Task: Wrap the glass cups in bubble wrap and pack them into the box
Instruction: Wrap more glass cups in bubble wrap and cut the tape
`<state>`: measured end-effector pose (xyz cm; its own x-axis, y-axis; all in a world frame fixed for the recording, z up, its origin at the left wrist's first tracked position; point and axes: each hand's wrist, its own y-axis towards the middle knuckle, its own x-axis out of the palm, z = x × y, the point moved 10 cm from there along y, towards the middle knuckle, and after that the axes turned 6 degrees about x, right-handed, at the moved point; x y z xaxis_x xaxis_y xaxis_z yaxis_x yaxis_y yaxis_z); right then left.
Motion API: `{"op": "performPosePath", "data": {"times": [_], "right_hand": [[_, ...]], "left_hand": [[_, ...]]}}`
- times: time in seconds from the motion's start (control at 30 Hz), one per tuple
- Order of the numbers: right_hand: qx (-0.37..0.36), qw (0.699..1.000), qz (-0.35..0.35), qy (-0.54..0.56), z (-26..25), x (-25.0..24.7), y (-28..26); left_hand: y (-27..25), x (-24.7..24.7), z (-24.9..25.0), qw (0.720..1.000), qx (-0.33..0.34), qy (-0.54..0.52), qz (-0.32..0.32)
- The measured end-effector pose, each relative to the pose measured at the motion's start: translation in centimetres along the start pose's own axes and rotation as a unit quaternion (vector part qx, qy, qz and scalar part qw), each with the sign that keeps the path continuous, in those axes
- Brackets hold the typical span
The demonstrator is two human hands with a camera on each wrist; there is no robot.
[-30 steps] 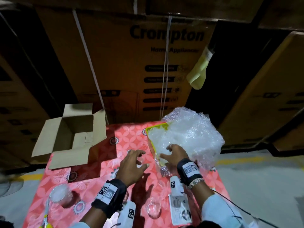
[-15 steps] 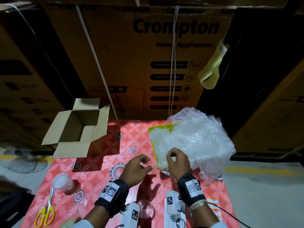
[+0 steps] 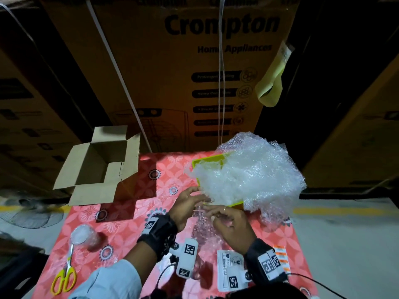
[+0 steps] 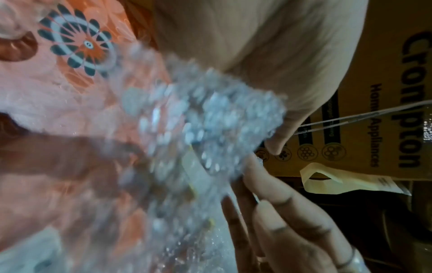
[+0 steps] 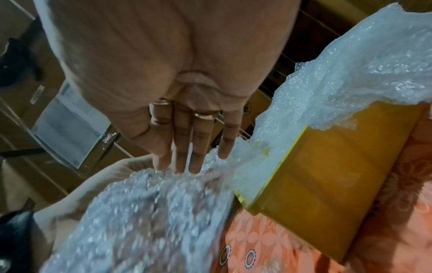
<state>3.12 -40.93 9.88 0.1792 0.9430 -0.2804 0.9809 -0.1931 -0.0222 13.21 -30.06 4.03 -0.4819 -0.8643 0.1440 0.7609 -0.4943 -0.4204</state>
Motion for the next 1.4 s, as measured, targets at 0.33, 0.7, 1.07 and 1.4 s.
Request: {"op": "performPosePath", "data": {"times": [0.33,0.7,1.07,1.4], "right_hand": [[0.167,0.977,0.125,0.044,3.5,0.2,1.4],[0.281,0.931,0.046,0.229,4.3,13.5,2.0],[0.302,0.953,0.021,-0.019,7.2,18.5,0.8],[0.259,0.928,0.016,-0.267,7.1,17.8,-0.2]], "left_hand": [[-4.1,-5.9,1.2,0.998,0.055,0.034,-0.027],[-7.3,-18.9,-0.4,0.982,0.015,0.188,-0.025],[-2.4,-23.2,-1.7,0.875,0.141,0.463,-0.023],[-6.1,-24.4,-4.0,0.873,0.208,0.44,0.025]]}}
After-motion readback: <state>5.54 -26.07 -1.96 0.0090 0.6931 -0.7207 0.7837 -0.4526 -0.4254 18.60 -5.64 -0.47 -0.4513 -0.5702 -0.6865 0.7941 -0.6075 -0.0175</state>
